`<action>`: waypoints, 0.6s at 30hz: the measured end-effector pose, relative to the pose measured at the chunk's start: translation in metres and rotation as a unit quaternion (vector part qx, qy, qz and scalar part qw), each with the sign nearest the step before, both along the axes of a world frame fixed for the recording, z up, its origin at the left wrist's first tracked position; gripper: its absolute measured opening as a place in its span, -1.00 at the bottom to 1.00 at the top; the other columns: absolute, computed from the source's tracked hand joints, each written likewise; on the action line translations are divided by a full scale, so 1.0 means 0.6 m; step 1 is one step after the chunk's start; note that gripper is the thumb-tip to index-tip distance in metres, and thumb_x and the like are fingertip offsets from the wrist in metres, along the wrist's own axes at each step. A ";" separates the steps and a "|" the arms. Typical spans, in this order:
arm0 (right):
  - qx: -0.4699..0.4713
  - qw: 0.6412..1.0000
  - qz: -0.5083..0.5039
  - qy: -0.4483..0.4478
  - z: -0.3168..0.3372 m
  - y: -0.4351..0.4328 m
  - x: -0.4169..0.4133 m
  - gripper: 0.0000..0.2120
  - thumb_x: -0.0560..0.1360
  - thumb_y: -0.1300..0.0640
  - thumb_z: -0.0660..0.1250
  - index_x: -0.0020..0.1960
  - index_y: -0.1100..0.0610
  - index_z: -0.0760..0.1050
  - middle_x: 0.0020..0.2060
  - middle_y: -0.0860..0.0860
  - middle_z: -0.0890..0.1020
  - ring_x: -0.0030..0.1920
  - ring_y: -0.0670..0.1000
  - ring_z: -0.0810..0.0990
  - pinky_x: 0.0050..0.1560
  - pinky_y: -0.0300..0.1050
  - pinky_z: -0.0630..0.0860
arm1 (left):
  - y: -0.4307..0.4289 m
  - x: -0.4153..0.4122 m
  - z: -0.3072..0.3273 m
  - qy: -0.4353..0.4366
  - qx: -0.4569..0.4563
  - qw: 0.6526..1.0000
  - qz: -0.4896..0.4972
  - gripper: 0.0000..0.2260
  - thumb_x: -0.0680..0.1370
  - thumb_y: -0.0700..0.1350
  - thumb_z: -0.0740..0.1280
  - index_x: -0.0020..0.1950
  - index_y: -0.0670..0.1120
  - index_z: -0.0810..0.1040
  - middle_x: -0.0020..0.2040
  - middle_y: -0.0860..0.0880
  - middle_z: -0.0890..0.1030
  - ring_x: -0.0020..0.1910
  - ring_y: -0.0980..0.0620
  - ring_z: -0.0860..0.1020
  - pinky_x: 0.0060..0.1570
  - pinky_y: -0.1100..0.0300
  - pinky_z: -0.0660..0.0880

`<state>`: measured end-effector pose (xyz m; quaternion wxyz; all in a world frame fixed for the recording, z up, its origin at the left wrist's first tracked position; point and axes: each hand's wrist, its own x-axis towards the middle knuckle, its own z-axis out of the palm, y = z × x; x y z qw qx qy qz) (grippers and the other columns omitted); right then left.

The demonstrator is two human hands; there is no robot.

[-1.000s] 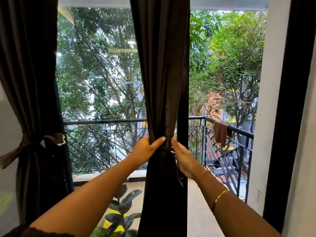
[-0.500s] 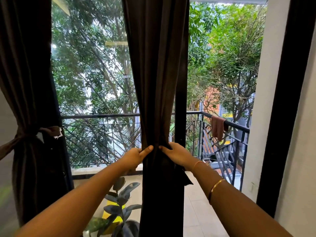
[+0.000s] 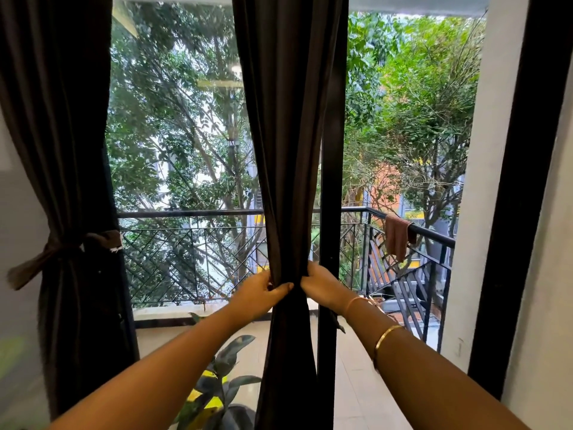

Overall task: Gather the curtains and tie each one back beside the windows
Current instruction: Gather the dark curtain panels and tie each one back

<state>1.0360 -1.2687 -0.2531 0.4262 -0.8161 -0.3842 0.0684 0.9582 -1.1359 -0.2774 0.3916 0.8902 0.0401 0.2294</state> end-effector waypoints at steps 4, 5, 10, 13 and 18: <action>0.027 1.000 0.015 -0.004 -0.011 -0.002 -0.011 -0.60 0.52 0.23 0.22 0.36 0.14 0.34 0.18 0.16 0.57 0.14 0.12 0.56 0.19 0.00 0.51 | -0.001 -0.001 0.003 -0.005 -0.141 0.989 -0.040 -0.58 0.45 0.16 0.33 0.20 0.04 0.27 0.01 0.10 0.56 -0.12 0.32 0.57 -0.22 0.46 0.49; 0.020 0.999 0.024 -0.022 -0.013 0.000 -0.015 -0.56 0.50 0.24 0.24 0.37 0.13 0.32 0.17 0.16 0.57 0.14 0.14 0.56 0.18 0.03 0.52 | -0.004 0.000 0.005 -0.006 -0.137 0.989 -0.047 -0.50 0.40 0.21 0.32 0.22 0.06 0.22 0.01 0.15 0.53 -0.12 0.37 0.55 -0.24 0.50 0.46; 0.005 0.999 0.052 -0.012 -0.013 0.006 -0.015 -0.54 0.48 0.33 0.20 0.37 0.14 0.33 0.03 0.14 0.60 0.00 0.10 0.58 0.05 -0.03 0.57 | -0.010 0.018 0.005 -0.028 -0.069 0.996 -0.045 -0.63 0.56 0.00 0.26 0.33 0.01 0.28 0.09 0.11 0.45 0.07 0.12 0.46 -0.17 0.55 0.41; 0.030 0.998 0.028 0.052 -0.010 -0.003 -0.006 -0.66 0.53 0.33 0.14 0.29 0.25 0.40 -0.29 0.00 0.51 -0.33 -0.10 0.47 -0.38 -0.37 0.41 | -0.004 0.019 0.002 -0.020 -0.053 0.998 -0.038 -0.86 0.61 -0.14 0.17 0.16 0.02 0.39 0.04 -0.05 0.52 0.03 -0.01 0.50 -0.14 0.34 0.45; 0.088 0.995 -0.027 0.035 -0.022 -0.004 0.010 -0.77 0.56 0.28 0.19 0.18 0.32 0.48 -0.19 0.12 0.58 -0.28 -0.03 0.50 -0.27 -0.25 0.46 | -0.010 0.023 0.004 -0.056 -0.037 0.998 -0.013 -0.80 0.58 -0.21 0.17 0.18 -0.18 0.45 0.07 -0.22 0.52 0.02 -0.12 0.54 0.03 0.04 0.50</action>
